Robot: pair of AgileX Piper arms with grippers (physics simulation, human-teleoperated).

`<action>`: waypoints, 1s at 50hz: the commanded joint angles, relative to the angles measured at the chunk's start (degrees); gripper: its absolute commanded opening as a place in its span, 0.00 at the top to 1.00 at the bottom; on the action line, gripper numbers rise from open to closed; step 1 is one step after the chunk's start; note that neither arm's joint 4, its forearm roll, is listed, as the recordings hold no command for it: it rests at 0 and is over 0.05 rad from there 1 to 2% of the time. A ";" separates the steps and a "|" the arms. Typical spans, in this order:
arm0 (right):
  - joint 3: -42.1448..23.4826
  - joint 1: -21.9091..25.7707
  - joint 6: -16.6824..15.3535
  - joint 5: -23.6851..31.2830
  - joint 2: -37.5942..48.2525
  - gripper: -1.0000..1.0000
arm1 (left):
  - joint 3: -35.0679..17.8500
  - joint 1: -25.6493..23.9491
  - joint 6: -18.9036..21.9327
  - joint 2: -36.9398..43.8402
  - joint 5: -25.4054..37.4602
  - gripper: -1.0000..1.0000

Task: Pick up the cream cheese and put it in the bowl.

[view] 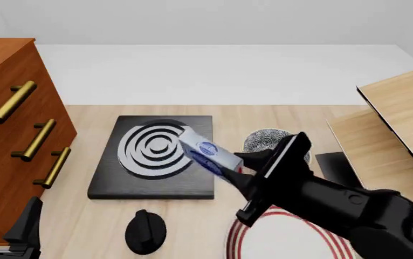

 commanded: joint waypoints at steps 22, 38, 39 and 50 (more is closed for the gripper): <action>-2.58 -15.38 0.51 9.35 -3.20 1.00 | 0.00 -0.02 0.01 0.00 0.00 0.00; -3.71 -20.12 -0.89 13.33 -5.23 1.00 | 0.00 0.00 -0.01 0.00 0.00 0.00; -3.73 -20.36 -1.00 13.52 -5.40 1.00 | 0.00 0.00 0.00 0.00 0.00 0.00; -2.54 -23.14 -1.40 13.92 -5.74 1.00 | 0.00 0.01 -0.01 0.01 0.00 0.00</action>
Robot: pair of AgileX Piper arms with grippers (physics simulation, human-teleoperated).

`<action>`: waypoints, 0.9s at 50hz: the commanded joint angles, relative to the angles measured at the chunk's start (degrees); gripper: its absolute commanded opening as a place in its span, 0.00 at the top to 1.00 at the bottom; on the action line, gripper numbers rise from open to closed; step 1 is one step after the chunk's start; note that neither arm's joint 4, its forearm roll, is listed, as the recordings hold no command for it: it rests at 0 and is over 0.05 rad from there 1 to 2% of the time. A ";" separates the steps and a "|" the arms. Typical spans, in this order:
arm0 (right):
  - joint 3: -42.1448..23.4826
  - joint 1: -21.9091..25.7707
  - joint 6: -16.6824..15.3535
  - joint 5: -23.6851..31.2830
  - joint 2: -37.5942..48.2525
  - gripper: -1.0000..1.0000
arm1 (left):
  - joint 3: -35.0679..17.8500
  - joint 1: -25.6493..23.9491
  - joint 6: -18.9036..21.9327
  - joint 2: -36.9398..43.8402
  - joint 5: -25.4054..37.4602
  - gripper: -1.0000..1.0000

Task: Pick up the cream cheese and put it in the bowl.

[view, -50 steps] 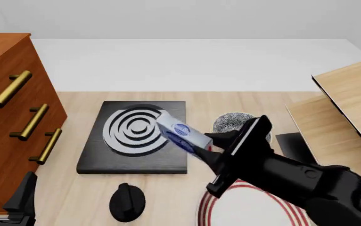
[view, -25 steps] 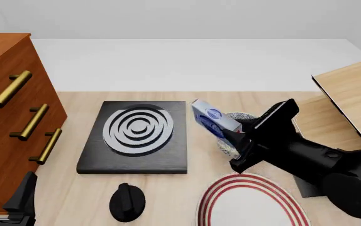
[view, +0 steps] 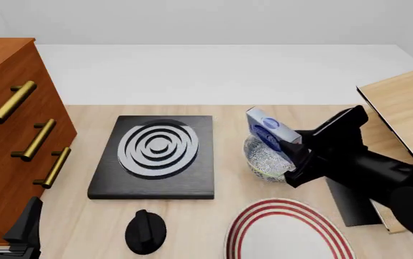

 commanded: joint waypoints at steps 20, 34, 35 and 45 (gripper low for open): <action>1.81 -7.10 -0.17 -1.58 1.65 1.00 | 0.00 0.00 0.00 0.01 0.00 0.00; 2.83 -8.55 0.58 -5.43 5.56 1.00 | 0.00 0.00 0.00 -0.01 0.00 0.00; 2.91 -8.58 0.62 -5.75 5.96 1.00 | 0.00 -0.01 0.00 0.00 0.00 0.00; 3.05 -8.46 1.19 -7.79 8.24 1.00 | 0.00 0.00 -0.01 0.01 0.00 0.00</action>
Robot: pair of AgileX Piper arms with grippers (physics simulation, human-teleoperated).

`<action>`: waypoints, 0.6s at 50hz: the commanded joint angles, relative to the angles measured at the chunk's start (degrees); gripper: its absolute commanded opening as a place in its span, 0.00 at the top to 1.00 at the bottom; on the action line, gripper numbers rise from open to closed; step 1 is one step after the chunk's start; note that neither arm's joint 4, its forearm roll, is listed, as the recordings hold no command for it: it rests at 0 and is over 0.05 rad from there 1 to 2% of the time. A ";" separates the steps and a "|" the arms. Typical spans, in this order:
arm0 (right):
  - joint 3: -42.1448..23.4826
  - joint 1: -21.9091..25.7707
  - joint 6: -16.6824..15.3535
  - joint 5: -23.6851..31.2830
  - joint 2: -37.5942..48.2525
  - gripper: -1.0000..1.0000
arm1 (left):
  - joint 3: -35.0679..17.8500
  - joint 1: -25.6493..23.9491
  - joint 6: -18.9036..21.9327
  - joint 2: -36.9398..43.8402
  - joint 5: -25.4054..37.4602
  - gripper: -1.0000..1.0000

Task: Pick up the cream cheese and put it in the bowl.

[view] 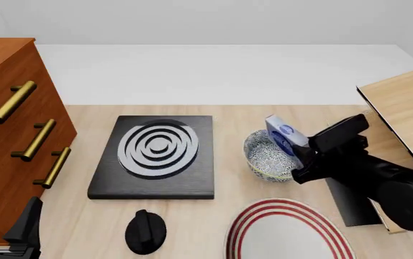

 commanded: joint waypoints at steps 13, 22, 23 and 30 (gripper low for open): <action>0.75 -0.69 1.61 -6.60 6.90 1.00 | 0.00 0.00 -0.01 0.00 0.00 0.00; 0.87 -1.11 1.56 -7.96 8.66 1.00 | 0.00 0.00 0.00 0.00 0.00 0.00; 0.99 -1.12 1.58 -8.17 8.88 1.00 | 0.00 0.00 -0.01 0.00 0.00 0.00; 1.35 -1.38 1.78 -9.72 10.57 1.00 | 0.00 0.01 0.01 0.00 0.00 0.00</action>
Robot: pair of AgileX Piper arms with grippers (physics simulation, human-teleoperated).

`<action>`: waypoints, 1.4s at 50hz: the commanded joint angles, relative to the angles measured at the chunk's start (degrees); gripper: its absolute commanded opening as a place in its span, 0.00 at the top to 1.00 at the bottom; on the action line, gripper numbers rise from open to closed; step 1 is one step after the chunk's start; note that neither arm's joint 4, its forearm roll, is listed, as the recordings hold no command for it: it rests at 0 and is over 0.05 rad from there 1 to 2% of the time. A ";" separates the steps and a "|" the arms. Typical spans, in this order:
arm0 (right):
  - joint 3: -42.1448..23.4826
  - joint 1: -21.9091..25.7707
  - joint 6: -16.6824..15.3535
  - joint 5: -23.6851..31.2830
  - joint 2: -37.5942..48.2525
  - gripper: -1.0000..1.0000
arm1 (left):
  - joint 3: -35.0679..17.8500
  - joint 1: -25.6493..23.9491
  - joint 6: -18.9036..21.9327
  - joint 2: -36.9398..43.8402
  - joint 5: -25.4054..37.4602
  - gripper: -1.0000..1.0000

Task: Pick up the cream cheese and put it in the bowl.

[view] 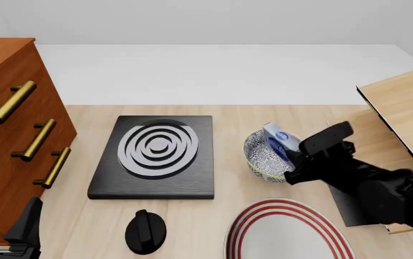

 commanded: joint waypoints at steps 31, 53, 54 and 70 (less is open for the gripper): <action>-0.02 0.15 1.56 -5.11 5.85 1.00 | 0.00 -0.01 0.00 -0.01 0.00 0.00; -0.02 0.21 1.75 -4.93 5.74 1.00 | 0.00 0.00 0.01 -0.01 0.00 0.00; -0.05 0.27 1.84 -4.85 5.62 1.00 | 0.00 0.00 -0.01 0.00 0.00 0.00; -0.05 0.01 1.90 -4.66 5.45 0.00 | 0.00 0.00 0.00 0.01 0.00 0.00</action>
